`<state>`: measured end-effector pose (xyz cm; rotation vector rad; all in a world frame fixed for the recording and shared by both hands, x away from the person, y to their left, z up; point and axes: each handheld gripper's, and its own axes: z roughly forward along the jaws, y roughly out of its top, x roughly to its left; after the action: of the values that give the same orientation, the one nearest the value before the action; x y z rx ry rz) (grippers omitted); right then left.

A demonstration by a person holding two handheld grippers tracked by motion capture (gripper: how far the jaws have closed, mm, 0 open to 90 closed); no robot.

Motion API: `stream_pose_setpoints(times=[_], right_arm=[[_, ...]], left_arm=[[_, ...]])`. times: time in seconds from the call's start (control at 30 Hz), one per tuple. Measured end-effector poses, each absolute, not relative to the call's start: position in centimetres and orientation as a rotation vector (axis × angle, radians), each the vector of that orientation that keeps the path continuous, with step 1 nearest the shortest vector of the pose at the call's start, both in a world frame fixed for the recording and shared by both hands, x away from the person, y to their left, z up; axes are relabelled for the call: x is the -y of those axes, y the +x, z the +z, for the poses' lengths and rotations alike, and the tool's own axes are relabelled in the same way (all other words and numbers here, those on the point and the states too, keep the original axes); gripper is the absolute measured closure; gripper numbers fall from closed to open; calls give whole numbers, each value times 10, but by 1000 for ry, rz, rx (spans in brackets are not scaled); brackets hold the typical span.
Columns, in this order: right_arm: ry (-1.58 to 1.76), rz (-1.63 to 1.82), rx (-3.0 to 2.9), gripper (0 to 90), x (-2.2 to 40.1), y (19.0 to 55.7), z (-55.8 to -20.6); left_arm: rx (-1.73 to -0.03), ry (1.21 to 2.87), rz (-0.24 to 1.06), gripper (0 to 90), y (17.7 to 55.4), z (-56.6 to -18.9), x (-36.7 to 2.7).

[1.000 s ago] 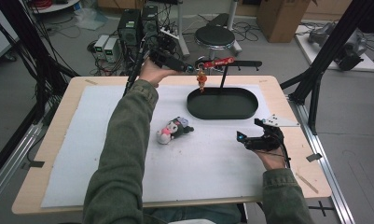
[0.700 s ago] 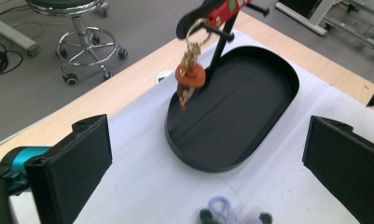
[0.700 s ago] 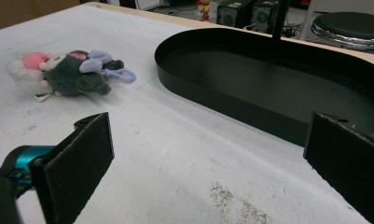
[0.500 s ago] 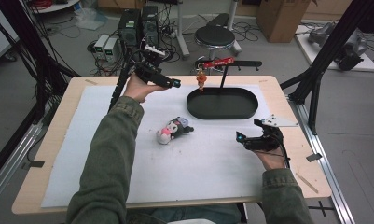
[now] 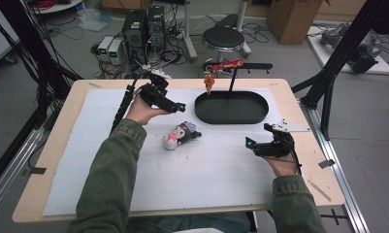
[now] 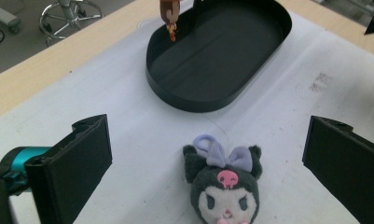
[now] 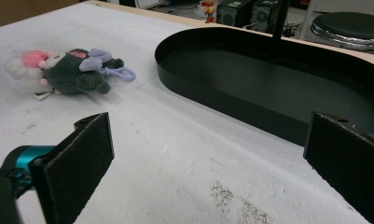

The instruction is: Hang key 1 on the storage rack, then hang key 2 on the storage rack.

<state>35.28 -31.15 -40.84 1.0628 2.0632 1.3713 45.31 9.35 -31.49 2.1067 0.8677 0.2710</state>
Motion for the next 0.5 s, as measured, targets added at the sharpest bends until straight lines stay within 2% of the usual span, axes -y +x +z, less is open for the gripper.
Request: stream_pose_setpoints(times=[0.5], right_arm=[[1060, 1366, -2063, 5, 312, 353, -409]], left_arm=[[-847, 2183, 254, 17, 444, -335, -84]])
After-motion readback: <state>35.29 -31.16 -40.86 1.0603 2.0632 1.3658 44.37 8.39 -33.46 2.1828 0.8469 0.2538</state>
